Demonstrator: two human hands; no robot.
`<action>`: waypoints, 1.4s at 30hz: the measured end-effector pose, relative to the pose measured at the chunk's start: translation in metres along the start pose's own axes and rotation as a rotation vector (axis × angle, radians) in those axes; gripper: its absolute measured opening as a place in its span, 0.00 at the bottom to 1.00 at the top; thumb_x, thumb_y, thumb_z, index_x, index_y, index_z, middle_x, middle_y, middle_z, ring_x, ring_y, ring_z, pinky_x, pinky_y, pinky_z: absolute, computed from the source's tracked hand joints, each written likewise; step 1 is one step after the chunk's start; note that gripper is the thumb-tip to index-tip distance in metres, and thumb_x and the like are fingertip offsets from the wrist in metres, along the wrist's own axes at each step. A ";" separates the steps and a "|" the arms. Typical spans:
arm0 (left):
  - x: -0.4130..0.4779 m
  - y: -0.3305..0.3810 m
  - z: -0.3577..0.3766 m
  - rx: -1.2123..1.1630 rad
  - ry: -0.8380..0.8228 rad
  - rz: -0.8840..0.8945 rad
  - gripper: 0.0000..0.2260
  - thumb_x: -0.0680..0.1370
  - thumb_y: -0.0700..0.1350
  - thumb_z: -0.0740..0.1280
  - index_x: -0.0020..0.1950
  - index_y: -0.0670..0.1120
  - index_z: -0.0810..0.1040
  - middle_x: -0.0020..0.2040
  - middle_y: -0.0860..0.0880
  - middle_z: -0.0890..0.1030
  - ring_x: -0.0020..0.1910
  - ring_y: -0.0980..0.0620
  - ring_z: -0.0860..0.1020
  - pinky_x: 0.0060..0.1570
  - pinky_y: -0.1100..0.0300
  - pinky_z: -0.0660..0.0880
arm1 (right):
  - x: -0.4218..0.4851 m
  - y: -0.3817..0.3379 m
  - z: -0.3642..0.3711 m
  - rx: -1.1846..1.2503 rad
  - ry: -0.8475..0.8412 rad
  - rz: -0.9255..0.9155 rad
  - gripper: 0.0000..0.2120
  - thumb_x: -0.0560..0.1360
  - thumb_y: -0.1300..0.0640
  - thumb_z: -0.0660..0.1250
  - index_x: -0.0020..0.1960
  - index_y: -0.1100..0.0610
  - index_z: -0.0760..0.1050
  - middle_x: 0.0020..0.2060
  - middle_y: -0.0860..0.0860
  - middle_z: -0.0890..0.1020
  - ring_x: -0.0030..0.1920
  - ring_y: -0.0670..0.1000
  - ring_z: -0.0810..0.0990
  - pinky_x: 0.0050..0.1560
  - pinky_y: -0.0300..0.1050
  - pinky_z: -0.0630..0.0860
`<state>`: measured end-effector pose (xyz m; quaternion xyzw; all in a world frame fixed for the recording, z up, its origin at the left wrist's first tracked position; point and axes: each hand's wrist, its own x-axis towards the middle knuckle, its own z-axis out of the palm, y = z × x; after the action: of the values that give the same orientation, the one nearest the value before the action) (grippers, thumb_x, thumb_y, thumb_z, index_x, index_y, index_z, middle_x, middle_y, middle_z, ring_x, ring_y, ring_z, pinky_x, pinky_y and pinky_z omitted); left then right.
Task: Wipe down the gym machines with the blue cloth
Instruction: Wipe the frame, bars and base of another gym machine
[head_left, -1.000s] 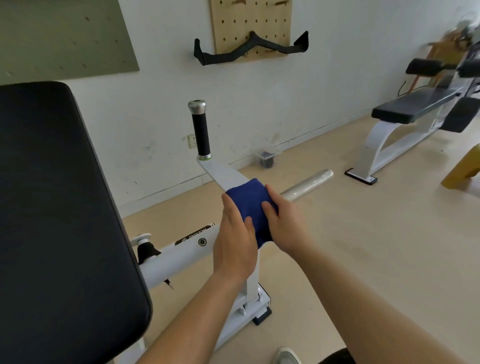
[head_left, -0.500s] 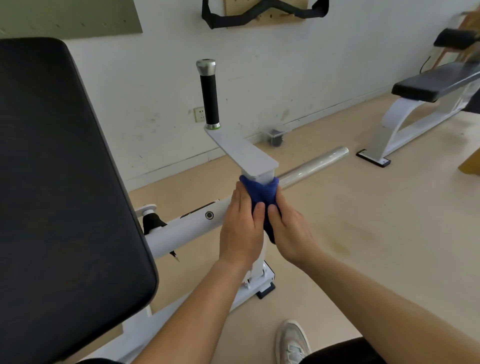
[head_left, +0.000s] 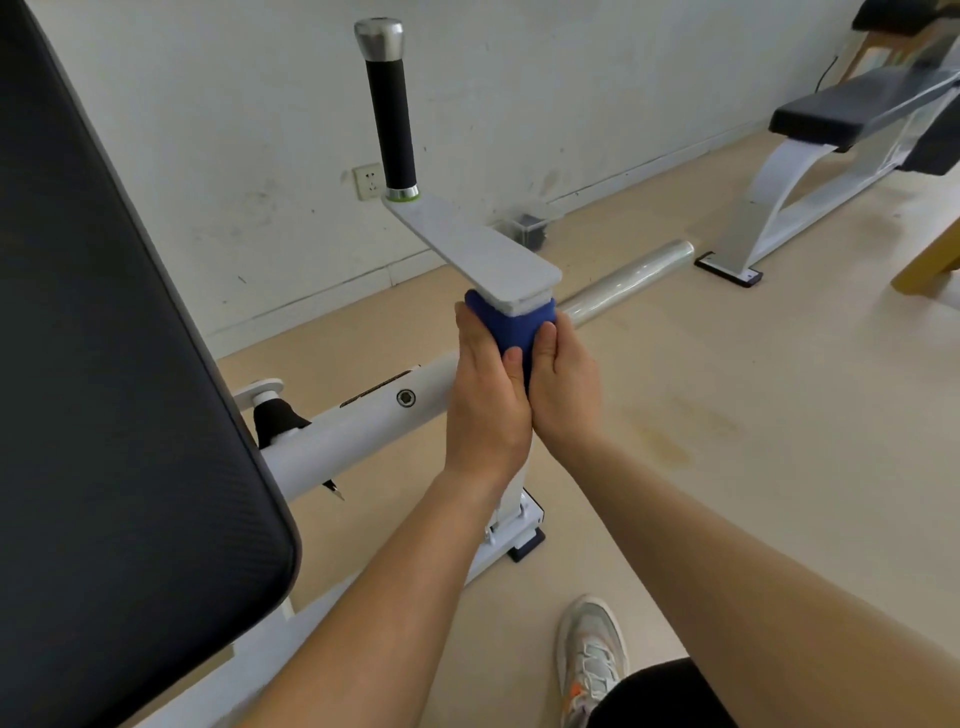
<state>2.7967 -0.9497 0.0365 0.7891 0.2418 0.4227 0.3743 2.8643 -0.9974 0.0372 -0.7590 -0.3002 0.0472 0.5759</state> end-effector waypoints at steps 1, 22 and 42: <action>-0.004 -0.002 0.001 0.005 -0.029 -0.029 0.26 0.82 0.40 0.56 0.78 0.45 0.52 0.69 0.49 0.72 0.61 0.54 0.74 0.54 0.66 0.70 | -0.003 0.006 -0.001 -0.025 -0.026 0.028 0.13 0.84 0.50 0.51 0.45 0.42 0.70 0.36 0.41 0.79 0.38 0.37 0.77 0.33 0.34 0.66; 0.010 -0.004 0.001 -0.094 0.010 0.055 0.27 0.82 0.37 0.56 0.80 0.40 0.49 0.77 0.47 0.62 0.73 0.59 0.64 0.70 0.65 0.63 | 0.008 0.012 -0.003 0.167 0.054 -0.109 0.11 0.81 0.52 0.56 0.47 0.41 0.76 0.35 0.39 0.81 0.35 0.40 0.77 0.34 0.30 0.69; -0.021 -0.037 0.014 0.016 -0.071 -0.075 0.32 0.82 0.39 0.57 0.81 0.46 0.42 0.79 0.49 0.58 0.76 0.52 0.62 0.68 0.58 0.68 | -0.003 0.048 0.002 0.162 -0.097 -0.049 0.14 0.82 0.56 0.57 0.45 0.40 0.74 0.34 0.39 0.79 0.35 0.42 0.75 0.37 0.36 0.70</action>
<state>2.7952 -0.9476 -0.0078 0.7970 0.2611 0.3781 0.3921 2.8808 -1.0049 -0.0077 -0.6990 -0.3412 0.0940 0.6214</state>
